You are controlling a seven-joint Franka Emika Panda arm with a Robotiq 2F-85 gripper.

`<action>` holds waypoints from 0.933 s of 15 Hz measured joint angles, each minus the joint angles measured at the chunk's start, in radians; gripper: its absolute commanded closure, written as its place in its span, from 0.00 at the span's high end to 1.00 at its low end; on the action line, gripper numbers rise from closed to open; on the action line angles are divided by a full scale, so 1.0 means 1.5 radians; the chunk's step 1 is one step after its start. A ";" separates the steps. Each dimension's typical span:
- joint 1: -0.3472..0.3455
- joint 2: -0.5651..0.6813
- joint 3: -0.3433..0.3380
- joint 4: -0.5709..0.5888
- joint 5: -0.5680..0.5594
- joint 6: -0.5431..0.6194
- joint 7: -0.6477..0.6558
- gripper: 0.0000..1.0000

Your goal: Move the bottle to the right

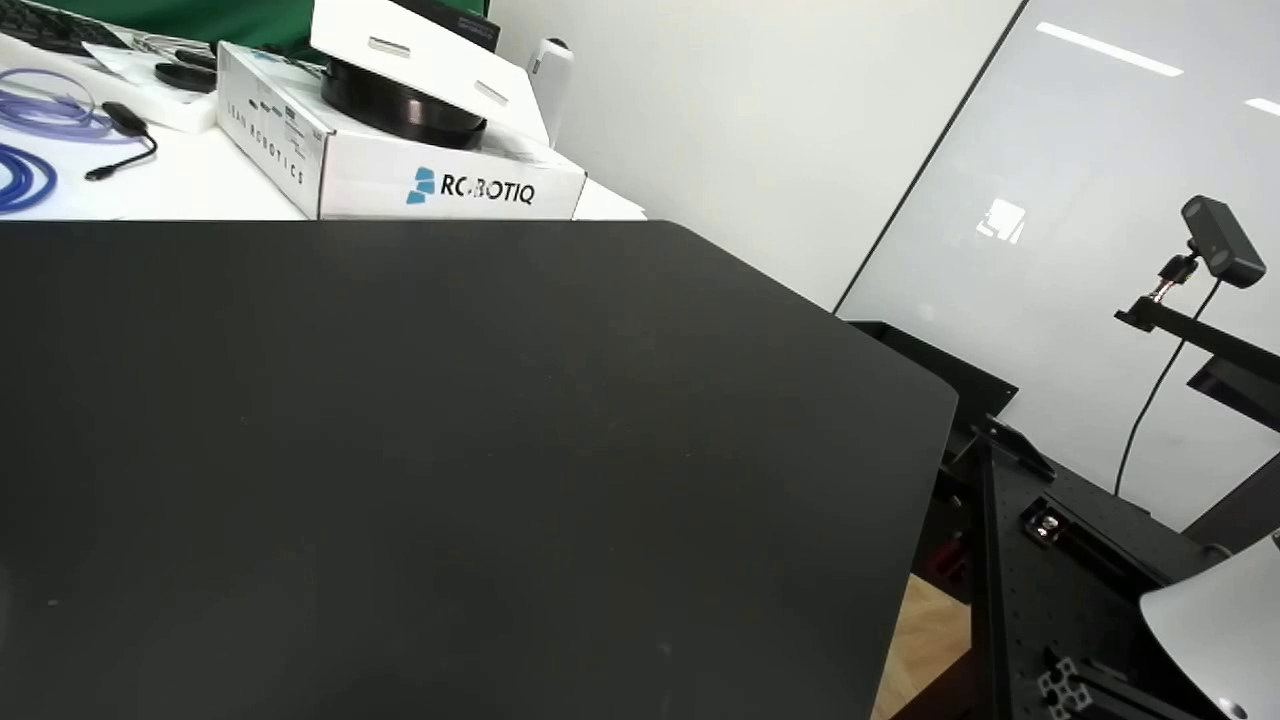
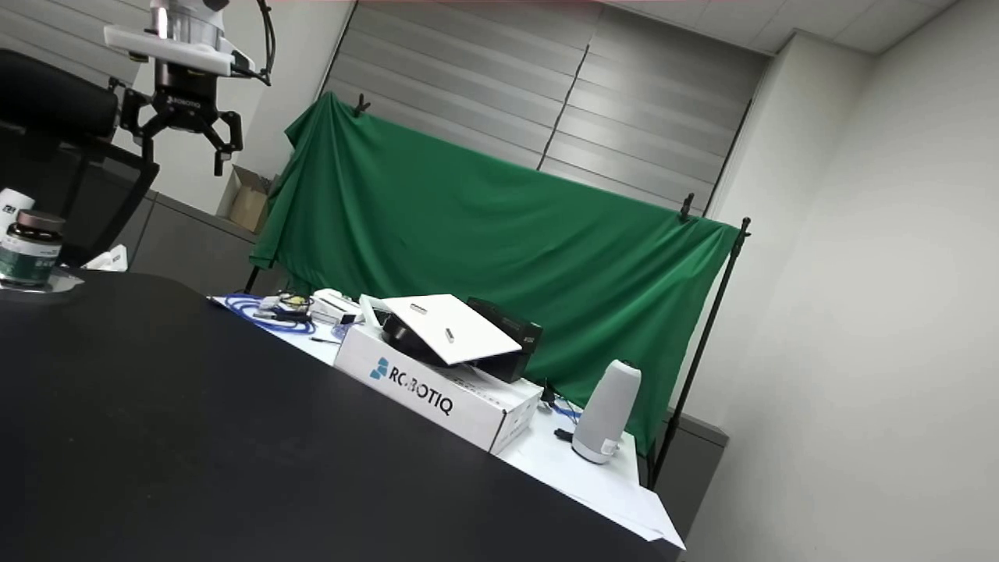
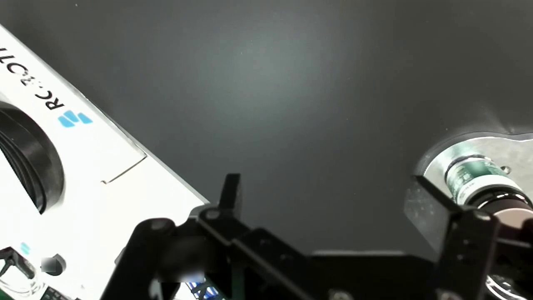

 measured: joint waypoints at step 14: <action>0.148 0.243 -0.008 0.303 0.012 -0.111 -0.117 1.00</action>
